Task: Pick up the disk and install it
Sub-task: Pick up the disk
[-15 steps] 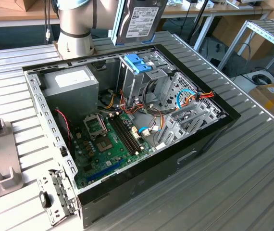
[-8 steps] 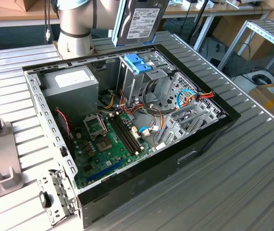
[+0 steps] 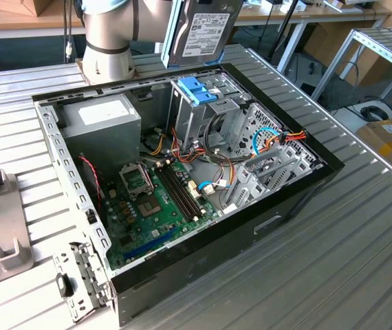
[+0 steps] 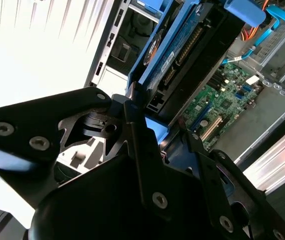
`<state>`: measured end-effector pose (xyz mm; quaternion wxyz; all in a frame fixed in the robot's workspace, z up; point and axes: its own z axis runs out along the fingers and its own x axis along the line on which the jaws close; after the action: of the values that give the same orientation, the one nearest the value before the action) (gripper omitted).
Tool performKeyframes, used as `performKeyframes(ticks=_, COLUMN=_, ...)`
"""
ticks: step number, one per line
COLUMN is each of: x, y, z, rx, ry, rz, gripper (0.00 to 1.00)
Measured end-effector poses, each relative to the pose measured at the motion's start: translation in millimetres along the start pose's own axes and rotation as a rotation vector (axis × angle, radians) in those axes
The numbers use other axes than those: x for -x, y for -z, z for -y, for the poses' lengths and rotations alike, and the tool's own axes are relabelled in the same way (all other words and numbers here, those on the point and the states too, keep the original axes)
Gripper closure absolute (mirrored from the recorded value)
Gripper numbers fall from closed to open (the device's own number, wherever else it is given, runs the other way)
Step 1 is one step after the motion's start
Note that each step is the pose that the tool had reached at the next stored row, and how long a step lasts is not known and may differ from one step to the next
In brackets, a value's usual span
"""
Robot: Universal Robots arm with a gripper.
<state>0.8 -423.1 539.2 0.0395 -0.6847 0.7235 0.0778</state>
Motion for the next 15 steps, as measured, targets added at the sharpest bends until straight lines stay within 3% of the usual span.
performKeyframes(ticks=15, x=-8.8, y=0.5, z=0.5, rx=0.0, ry=0.0, rz=0.0, gripper=0.63)
